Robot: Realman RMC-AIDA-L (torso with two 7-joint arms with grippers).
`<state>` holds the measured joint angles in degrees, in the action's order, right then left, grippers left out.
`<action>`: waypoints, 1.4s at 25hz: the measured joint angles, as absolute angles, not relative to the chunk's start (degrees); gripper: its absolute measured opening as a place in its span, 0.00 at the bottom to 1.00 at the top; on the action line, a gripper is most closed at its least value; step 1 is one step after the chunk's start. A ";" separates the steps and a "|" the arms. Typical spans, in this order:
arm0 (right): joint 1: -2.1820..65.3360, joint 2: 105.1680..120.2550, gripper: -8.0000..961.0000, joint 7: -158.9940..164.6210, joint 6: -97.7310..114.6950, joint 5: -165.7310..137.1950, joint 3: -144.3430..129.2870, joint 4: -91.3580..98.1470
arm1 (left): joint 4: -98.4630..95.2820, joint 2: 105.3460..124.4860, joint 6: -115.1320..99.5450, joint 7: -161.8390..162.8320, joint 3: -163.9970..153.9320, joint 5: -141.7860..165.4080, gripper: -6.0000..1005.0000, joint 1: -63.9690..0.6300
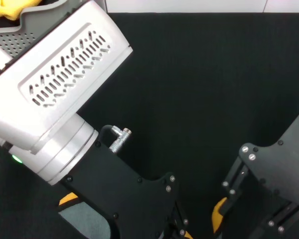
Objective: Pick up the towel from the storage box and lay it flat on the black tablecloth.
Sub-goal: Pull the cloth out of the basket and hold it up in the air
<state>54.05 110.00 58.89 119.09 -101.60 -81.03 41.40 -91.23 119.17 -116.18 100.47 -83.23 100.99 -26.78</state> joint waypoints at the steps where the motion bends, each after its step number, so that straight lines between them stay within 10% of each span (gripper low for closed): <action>1: 53.98 109.81 0.55 58.89 119.59 -101.60 -80.57 41.41 | -91.13 119.18 -116.18 100.43 -83.23 100.99 0.02 -26.80; 10: 53.83 110.09 0.36 58.79 120.08 -103.41 -79.77 40.81 | -91.05 119.28 -116.05 100.23 -83.23 101.09 0.02 -27.06; 35: 53.83 113.25 0.29 56.79 115.03 -106.53 -80.23 39.34 | -91.05 119.68 -115.84 100.19 -83.30 101.49 0.02 -27.43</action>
